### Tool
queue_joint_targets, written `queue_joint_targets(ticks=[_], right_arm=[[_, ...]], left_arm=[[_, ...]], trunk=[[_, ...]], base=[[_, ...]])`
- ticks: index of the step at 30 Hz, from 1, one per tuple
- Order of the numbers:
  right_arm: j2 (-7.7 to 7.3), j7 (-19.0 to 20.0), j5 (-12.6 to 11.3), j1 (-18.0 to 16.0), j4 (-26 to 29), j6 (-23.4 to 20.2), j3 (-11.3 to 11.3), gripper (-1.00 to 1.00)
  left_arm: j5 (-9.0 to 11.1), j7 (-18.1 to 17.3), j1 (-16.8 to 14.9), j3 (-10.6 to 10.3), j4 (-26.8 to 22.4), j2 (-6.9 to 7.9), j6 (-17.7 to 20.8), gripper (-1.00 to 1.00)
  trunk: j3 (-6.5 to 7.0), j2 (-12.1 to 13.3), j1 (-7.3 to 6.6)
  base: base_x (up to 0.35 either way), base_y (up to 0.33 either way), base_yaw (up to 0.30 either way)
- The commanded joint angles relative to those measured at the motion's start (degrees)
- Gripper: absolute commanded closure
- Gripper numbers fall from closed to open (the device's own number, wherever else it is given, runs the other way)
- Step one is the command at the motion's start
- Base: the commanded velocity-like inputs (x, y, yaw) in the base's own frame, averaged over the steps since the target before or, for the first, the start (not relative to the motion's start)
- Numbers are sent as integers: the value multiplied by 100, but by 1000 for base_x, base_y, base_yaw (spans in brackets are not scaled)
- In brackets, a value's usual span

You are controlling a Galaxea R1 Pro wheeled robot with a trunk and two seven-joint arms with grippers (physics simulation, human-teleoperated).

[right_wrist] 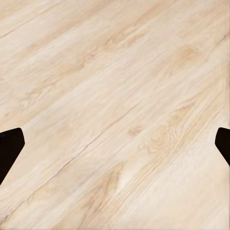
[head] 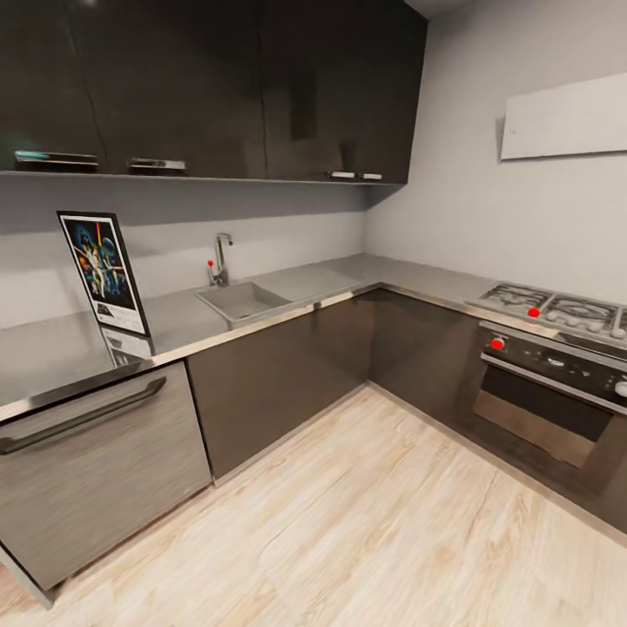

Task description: Pick up the poster from the kitchen countertop and hang it on one of the wall nails in the kitchen.

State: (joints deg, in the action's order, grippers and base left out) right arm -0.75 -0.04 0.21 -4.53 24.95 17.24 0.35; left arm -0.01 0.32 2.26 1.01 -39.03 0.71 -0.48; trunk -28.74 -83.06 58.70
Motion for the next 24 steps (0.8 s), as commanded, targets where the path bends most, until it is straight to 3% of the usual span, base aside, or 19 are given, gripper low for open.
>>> queue_joint_targets(ticks=[1,9,24], right_arm=[[-2,1,1,-3,-13,19,3,-100],[3,-7,-11,-4,-41,34,-2,-100],[5,-38,-3,-3,-43,42,0,-100]], left_arm=[[0,3,2,5,-9,-1,-5,-100],[-2,4,2,19,-9,-1,-3,-100],[-8,4,2,40,-9,-1,0,-100]], trunk=[[-5,-2,2],[-9,-2,2],[-44,-2,2]], base=[[228,-239,12],[236,-246,45],[207,-276,251]])
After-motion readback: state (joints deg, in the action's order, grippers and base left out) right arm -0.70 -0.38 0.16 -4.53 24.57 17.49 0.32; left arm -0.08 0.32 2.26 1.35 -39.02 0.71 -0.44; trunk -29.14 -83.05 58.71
